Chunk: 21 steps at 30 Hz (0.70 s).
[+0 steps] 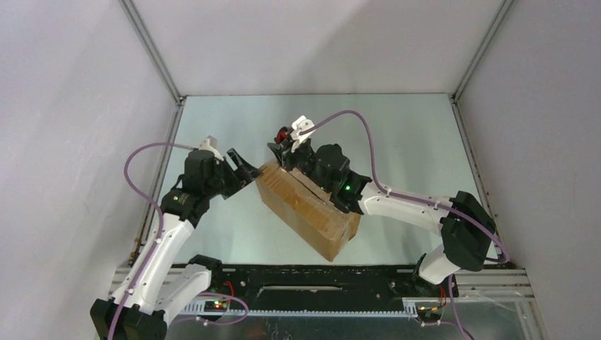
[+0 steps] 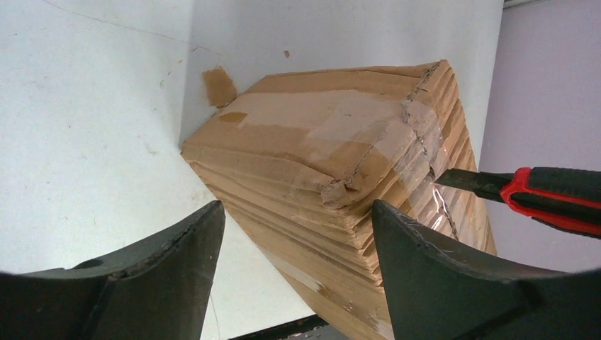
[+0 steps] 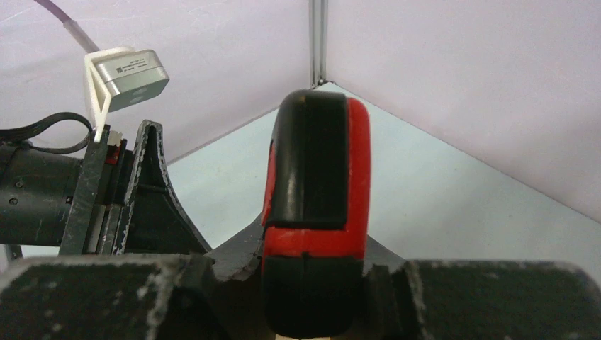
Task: Unpack the express box
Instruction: Cut the express box at the center of the board.
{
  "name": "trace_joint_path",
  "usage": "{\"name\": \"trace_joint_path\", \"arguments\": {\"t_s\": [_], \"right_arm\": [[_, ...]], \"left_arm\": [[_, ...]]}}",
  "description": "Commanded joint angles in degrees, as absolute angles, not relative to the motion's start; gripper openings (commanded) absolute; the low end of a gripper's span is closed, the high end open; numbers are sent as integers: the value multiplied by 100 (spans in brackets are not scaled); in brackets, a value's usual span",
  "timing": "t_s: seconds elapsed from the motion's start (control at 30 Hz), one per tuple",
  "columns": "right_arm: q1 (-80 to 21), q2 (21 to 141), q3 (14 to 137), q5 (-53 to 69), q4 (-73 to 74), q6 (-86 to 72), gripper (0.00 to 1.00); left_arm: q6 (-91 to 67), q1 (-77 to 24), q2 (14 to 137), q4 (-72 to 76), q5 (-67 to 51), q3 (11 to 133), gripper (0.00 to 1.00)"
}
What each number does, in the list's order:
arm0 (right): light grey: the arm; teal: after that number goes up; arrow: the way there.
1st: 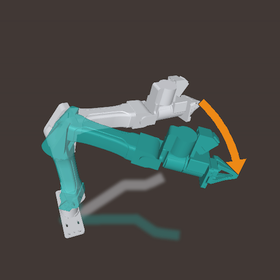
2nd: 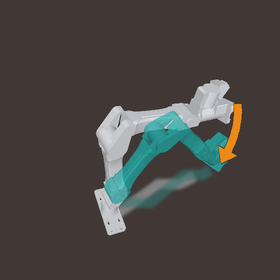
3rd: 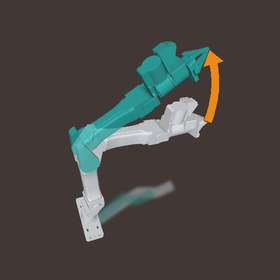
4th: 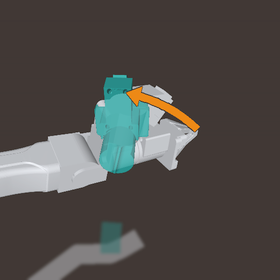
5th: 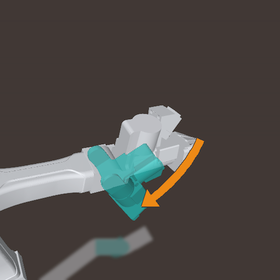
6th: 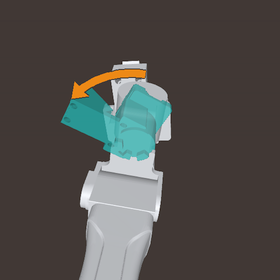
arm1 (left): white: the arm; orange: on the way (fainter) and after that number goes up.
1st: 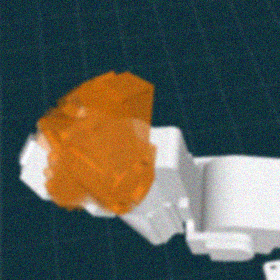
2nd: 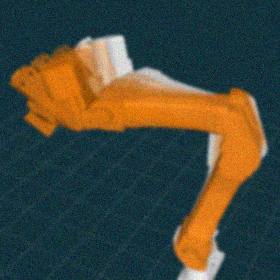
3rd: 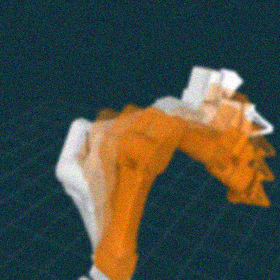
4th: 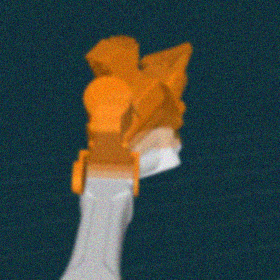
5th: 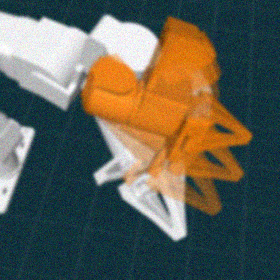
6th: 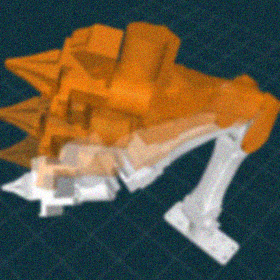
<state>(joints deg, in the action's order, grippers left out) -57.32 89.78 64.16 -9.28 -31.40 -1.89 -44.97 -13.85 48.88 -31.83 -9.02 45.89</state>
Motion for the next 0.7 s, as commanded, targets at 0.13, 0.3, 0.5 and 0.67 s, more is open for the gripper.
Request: {"name": "trace_joint_path", "arguments": {"t_s": [0.13,0.3,0.5,0.67], "right_arm": [[-5875,8825,6229,-1198,-3445,-23,0],[-5889,8714,6075,-1294,-3494,-25,0],[-5911,8601,6064,-1279,-3447,144,0],[-6007,8626,6017,-1347,-3315,191,0]], "left_arm": [[-4655,-1333,4924,-2935,-596,4489,62],[-4771,-1327,4909,-2963,-431,4425,45],[-4924,-1332,4878,-2933,-281,4340,37],[-5145,-1336,4880,-2789,-309,4247,32]]}}
